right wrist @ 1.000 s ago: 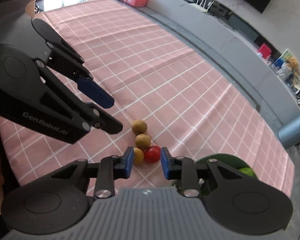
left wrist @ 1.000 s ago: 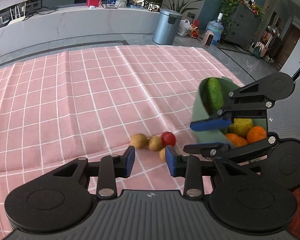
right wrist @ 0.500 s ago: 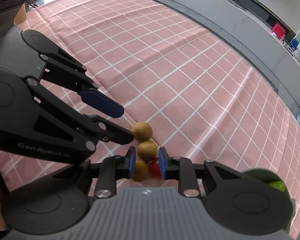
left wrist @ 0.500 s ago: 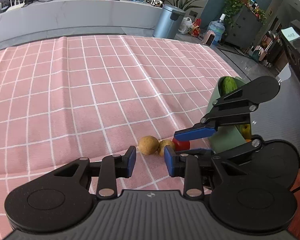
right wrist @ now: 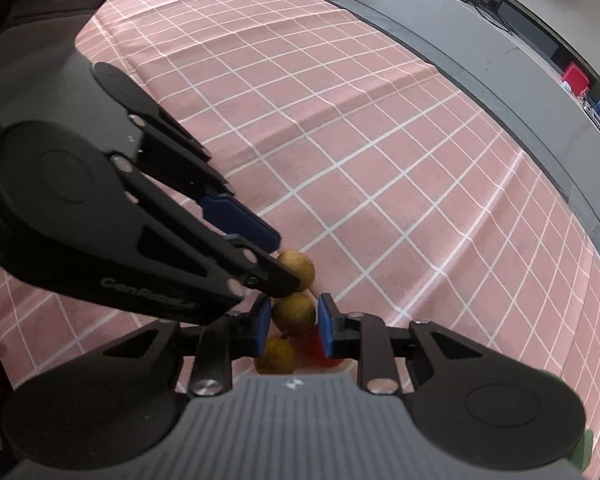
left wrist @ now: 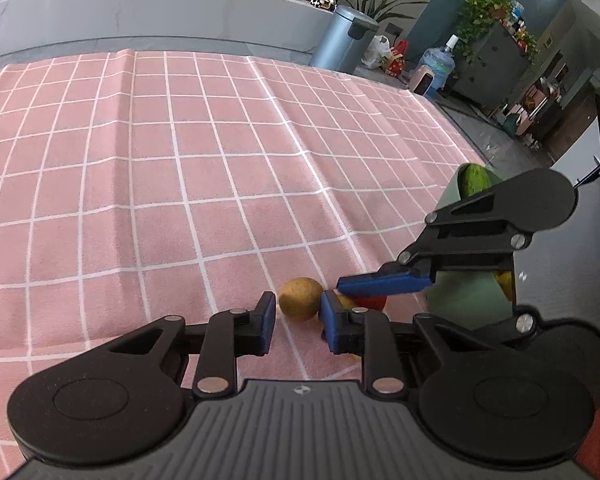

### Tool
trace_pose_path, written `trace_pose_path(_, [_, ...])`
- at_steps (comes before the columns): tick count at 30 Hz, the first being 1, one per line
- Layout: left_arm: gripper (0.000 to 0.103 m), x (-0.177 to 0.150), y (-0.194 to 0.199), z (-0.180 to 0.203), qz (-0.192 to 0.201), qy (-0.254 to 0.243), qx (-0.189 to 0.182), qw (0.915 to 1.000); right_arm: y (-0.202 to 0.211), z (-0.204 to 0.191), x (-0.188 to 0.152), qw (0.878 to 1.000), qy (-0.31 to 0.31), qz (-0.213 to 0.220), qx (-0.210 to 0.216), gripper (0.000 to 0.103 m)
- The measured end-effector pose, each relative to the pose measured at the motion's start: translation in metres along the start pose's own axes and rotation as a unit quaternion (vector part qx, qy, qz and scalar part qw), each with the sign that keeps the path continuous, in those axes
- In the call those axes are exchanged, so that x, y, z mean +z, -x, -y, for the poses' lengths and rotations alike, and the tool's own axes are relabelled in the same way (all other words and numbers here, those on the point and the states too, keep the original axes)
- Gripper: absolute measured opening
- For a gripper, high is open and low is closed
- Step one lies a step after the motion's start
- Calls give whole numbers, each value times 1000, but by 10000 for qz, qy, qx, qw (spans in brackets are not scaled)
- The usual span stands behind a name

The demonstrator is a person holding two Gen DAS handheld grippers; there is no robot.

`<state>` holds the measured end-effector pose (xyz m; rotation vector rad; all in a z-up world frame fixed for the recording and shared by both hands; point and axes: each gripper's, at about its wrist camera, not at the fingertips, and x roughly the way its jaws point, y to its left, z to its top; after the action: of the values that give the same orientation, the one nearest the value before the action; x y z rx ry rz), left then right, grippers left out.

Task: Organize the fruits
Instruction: 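Move both tools to the kiwis and tomato on the cloth, then grasp a kiwi with the left tool while the right tool grasps another kiwi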

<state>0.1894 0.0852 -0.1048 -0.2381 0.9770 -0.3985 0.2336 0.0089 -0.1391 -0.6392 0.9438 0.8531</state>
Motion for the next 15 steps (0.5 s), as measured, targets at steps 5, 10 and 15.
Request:
trace_pose_path(5, [26, 2, -3, -2, 54, 89, -67, 9999, 0, 0, -1, 10000, -5, 30, -33, 20])
trace_pose_path(10, [24, 2, 0, 0, 88, 73, -28, 9999, 3, -1, -3, 9999, -65, 95, -59, 19])
trace_pose_path(15, [24, 0, 17, -3, 256, 252, 83, 9993, 13, 0, -3, 9995, -191, 223, -127, 19])
